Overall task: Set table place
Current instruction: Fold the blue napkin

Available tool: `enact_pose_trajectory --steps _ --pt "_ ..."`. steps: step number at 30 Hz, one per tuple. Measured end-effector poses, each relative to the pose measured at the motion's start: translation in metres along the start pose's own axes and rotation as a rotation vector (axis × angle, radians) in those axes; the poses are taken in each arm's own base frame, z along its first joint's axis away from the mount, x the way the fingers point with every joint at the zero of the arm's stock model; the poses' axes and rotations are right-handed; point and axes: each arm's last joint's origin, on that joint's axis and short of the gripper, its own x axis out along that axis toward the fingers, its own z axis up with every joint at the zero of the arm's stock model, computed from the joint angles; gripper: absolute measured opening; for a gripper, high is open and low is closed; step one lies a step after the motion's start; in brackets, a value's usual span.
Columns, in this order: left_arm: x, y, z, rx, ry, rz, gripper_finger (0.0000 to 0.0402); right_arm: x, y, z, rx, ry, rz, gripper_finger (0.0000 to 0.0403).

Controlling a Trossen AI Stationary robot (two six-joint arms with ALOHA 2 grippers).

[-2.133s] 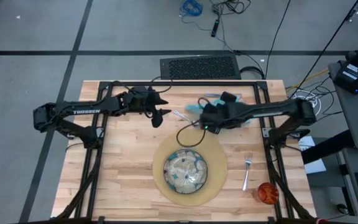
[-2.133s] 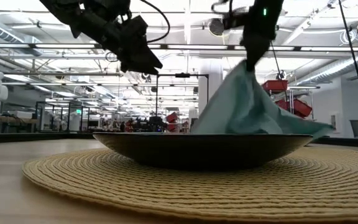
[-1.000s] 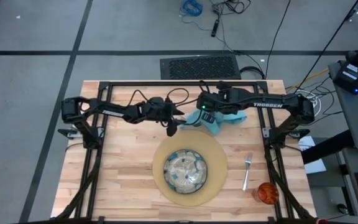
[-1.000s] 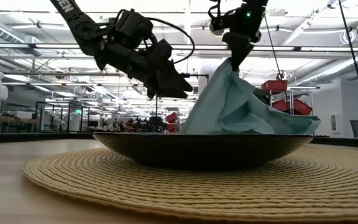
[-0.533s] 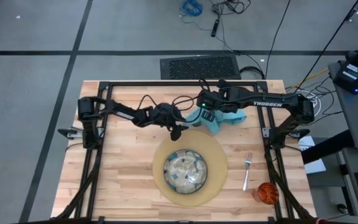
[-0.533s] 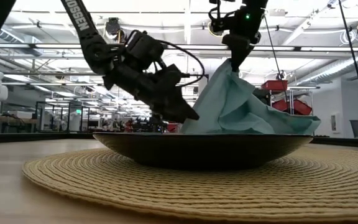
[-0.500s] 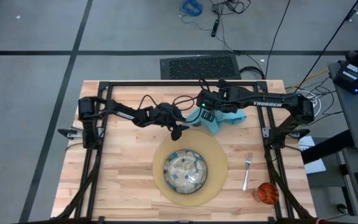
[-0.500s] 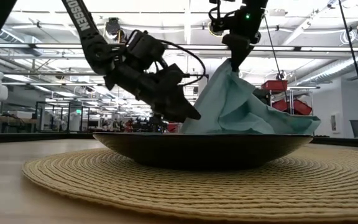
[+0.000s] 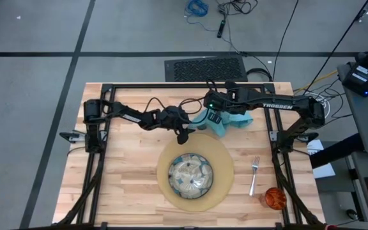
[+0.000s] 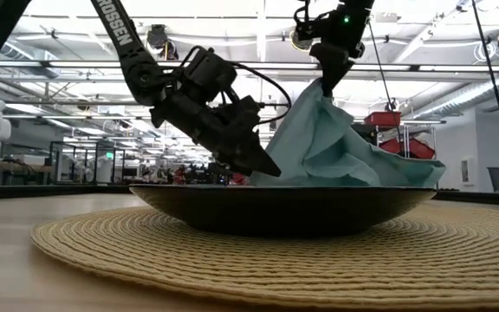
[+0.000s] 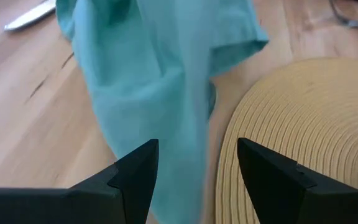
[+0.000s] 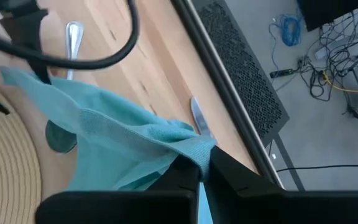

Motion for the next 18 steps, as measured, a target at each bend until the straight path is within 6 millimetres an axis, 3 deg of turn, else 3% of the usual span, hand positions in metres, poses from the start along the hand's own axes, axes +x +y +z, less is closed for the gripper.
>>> enact_pose_trajectory --steps 14,18 --pt "-0.0003 0.0036 -0.0039 0.03 0.037 0.086 0.0202 -0.0035 -0.0031 -0.0017 0.009 0.0 -0.005 0.0" --pt "-0.0007 0.006 -0.0053 0.044 0.052 0.135 0.0182 -0.0036 -0.0031 -0.0022 0.008 0.004 -0.005 0.0"
